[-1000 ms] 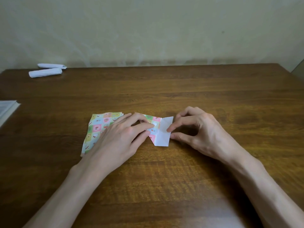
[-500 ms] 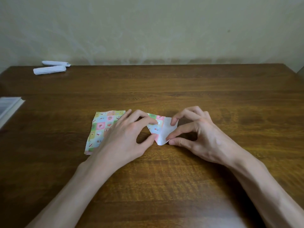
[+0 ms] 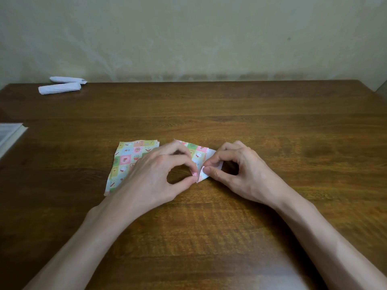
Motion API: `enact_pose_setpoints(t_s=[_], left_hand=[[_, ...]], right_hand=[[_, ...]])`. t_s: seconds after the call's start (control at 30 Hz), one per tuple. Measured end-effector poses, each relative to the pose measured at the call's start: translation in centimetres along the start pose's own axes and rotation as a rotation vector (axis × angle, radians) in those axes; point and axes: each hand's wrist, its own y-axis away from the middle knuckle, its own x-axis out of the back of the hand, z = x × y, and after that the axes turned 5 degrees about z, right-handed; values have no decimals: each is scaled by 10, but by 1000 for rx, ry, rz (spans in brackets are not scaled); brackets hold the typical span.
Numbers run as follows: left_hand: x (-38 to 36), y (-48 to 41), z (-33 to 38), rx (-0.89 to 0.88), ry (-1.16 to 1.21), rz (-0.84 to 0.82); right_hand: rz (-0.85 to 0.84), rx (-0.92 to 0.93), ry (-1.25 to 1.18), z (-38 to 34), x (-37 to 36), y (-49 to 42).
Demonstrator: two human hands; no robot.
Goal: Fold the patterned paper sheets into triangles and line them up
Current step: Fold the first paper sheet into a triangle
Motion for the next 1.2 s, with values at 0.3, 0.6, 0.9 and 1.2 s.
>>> enact_pose_setpoints(t_s=[0.3, 0.6, 0.9, 1.2], left_hand=[[9, 14, -7, -143, -70, -55], [9, 14, -12, -207, -142, -99], [9, 14, -14, -202, -157, -143], [11, 14, -14, -206, -142, -150]], right_hand=[[32, -40, -15, 1, -4, 1], [46, -58, -14, 0, -5, 1], [121, -33, 9, 0, -6, 4], [79, 58, 59, 3, 3, 8]])
